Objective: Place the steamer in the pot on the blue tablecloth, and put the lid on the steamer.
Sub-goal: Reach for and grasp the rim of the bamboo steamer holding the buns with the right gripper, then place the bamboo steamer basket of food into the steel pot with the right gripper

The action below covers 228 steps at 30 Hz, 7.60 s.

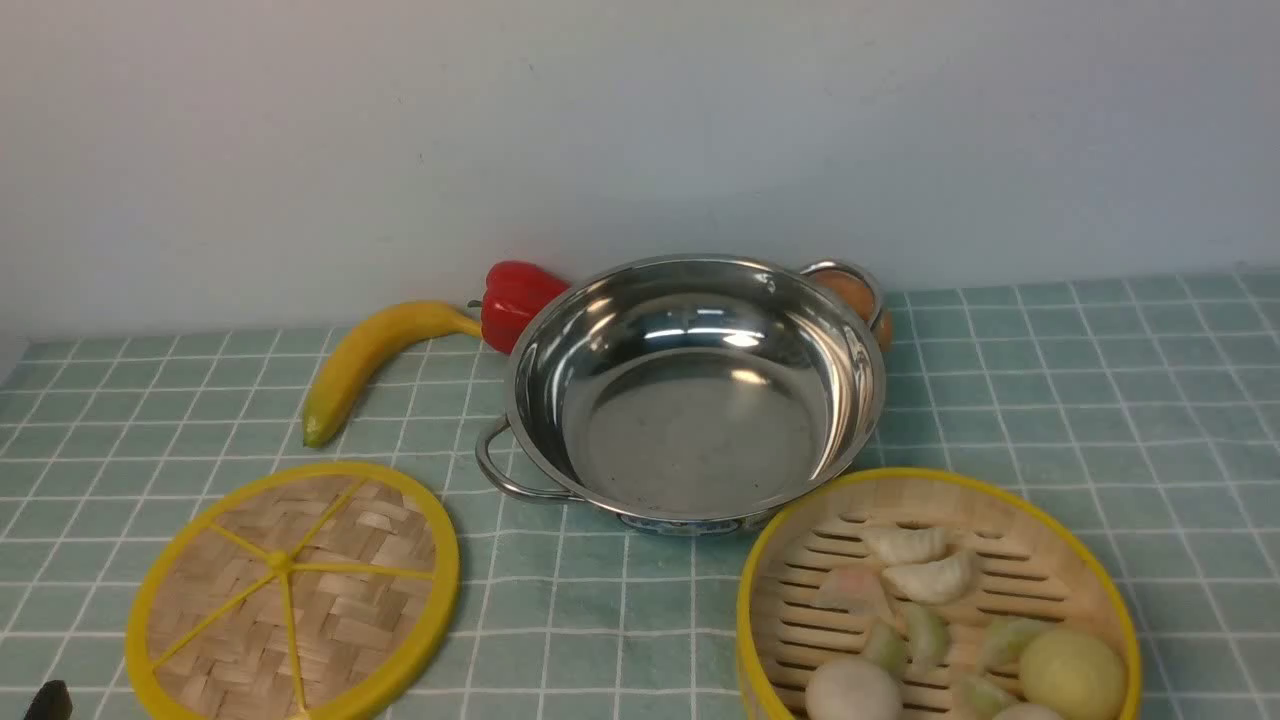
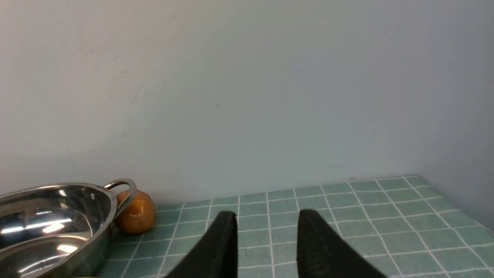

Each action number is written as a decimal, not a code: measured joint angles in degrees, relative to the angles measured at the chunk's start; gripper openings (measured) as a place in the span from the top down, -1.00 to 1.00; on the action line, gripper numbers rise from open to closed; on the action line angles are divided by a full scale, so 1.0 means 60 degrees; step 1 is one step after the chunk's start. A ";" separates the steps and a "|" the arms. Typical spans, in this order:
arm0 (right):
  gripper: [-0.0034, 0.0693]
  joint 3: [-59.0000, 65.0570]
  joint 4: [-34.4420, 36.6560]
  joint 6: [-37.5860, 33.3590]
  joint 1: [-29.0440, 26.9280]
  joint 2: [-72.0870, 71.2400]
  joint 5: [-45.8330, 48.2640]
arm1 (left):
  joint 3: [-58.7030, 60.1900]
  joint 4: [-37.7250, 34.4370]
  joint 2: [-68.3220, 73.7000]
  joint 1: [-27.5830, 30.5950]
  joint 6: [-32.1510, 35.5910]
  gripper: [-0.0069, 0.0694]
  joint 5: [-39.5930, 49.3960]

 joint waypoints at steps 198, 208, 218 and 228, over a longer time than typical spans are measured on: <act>0.76 -1.5882 0.2479 -0.3783 0.3225 1.6814 1.0983 | -0.7531 -0.0473 1.1168 0.0000 -0.1758 0.18 0.6382; 0.76 -2.0311 0.1961 -0.2858 0.4583 2.0739 1.0952 | -0.7531 -0.0473 1.1168 0.0000 -0.1758 0.18 0.6282; 0.76 -2.1404 0.1754 -0.2716 0.4592 2.2065 1.0926 | -0.7531 -0.0473 1.1168 0.0000 -0.1758 0.18 0.6232; 0.76 -2.1646 0.1519 -0.2680 0.4592 2.2443 1.1022 | -0.7531 -0.0473 1.1168 0.0000 -0.1758 0.18 0.6232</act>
